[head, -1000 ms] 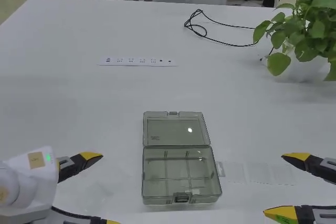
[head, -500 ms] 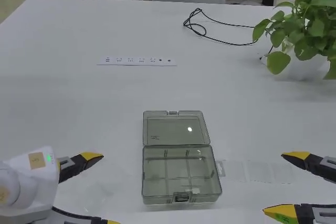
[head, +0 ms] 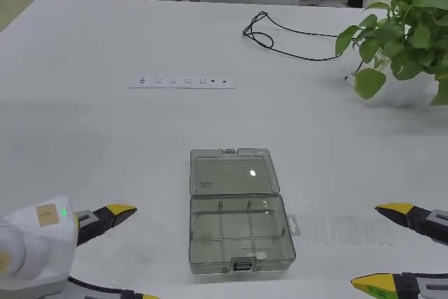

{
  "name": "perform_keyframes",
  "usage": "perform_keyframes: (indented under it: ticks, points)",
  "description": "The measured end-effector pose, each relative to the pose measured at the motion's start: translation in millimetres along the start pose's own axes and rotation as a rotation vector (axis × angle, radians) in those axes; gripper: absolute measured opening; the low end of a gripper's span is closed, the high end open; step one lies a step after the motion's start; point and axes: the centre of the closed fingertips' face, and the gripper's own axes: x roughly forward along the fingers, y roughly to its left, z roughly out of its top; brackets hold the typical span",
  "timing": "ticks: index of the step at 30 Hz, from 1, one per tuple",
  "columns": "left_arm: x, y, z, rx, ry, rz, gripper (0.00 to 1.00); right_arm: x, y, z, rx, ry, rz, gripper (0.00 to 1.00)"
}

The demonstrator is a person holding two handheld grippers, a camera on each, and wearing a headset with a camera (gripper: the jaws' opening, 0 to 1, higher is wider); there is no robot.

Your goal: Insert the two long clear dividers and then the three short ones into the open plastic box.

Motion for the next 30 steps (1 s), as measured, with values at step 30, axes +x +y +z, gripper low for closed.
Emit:
perform_keyframes:
  ticks: [30]
  points:
    - [-33.7, 66.7, -26.2, -0.091, 0.111, 0.184, 0.9, -0.4, 1.5, 2.8, 0.014, -0.016, -0.007, 0.78]
